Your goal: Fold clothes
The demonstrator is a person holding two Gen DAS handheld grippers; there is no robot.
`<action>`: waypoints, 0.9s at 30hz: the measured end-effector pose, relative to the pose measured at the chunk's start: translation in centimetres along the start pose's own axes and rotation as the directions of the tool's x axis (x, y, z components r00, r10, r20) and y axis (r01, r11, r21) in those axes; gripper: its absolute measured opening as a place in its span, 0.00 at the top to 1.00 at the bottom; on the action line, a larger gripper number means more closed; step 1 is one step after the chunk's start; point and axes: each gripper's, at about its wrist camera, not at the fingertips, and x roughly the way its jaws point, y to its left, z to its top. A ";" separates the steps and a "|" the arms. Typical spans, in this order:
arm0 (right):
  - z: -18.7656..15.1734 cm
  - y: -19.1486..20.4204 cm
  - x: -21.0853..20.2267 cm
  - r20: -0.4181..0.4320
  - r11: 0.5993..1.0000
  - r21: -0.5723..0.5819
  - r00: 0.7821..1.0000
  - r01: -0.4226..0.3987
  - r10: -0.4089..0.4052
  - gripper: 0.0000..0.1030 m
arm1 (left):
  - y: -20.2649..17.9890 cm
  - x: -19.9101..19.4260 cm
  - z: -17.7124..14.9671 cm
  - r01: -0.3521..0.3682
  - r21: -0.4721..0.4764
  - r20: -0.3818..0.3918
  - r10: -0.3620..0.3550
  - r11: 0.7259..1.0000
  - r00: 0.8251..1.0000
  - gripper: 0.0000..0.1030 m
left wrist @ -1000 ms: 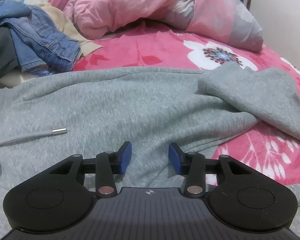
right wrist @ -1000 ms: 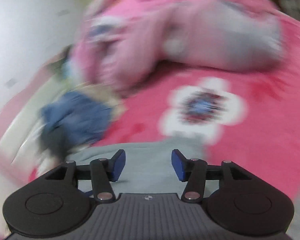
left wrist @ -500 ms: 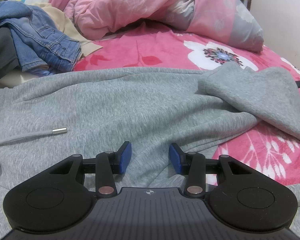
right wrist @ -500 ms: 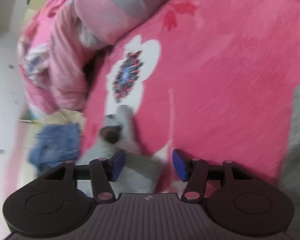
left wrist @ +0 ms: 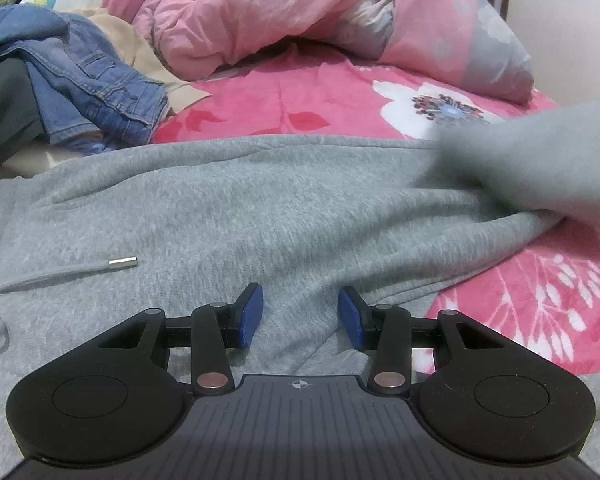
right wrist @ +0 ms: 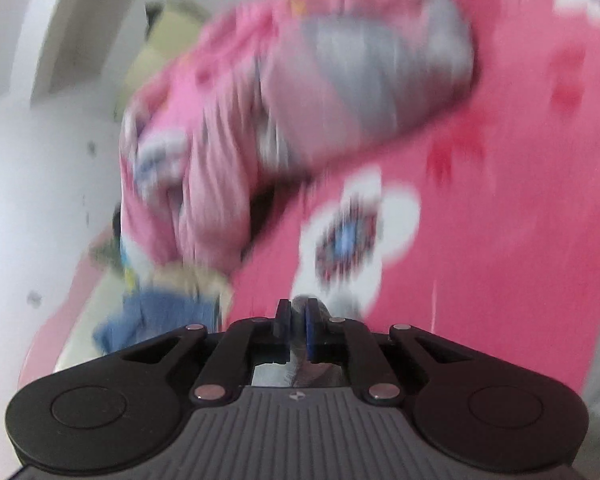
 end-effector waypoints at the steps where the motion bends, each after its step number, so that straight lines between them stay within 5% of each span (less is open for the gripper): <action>1: 1.0 0.3 -2.1 0.075 1.000 -0.015 0.997 0.024 -0.023 0.93 | 0.0 0.0 0.0 0.000 -0.005 0.000 0.000 1.000 1.000 0.59; 3: 2.3 -0.2 -6.0 0.203 0.992 -0.030 0.972 0.125 -0.116 0.93 | 0.1 0.0 -0.1 0.002 -0.008 0.001 -0.002 1.000 1.000 0.59; 6: 3.4 -2.1 -11.3 0.355 0.945 -0.014 0.885 0.326 -0.300 0.93 | 0.1 0.0 -0.2 0.005 -0.013 0.004 -0.005 1.000 1.000 0.59; 9: 2.7 -6.4 -11.6 0.295 0.807 0.059 0.762 0.588 -0.577 0.93 | 0.2 0.0 -0.2 0.008 -0.015 0.003 -0.008 1.000 1.000 0.58; 11: 2.1 -9.0 -11.3 0.241 0.742 0.105 0.707 0.662 -0.665 0.93 | 0.2 0.0 -0.2 0.009 -0.010 0.001 -0.009 1.000 1.000 0.58; 16: 2.3 -9.1 -10.3 0.255 0.713 0.082 0.676 0.697 -0.691 0.91 | 0.3 0.0 -0.1 0.018 -0.008 -0.001 -0.018 1.000 1.000 0.58; 22: 2.5 -4.0 -11.2 0.460 0.644 0.009 0.568 0.765 -0.682 0.80 | 0.7 -0.1 -0.1 0.032 -0.020 0.003 -0.032 0.999 0.999 0.58; 23: 2.0 -2.7 -11.3 0.485 0.650 -0.011 0.573 0.759 -0.660 0.79 | 0.7 -0.3 0.0 0.029 -0.021 0.008 -0.029 0.999 1.000 0.58; 25: 0.7 -0.2 -10.7 0.464 0.707 -0.083 0.655 0.702 -0.596 0.79 | 0.5 -1.0 0.1 0.024 -0.020 0.043 -0.023 1.000 0.999 0.58; 27: -0.7 1.3 -8.4 0.292 0.810 -0.167 0.813 0.562 -0.504 0.77 | 0.3 -2.0 0.2 0.024 -0.012 0.091 -0.023 1.000 0.996 0.58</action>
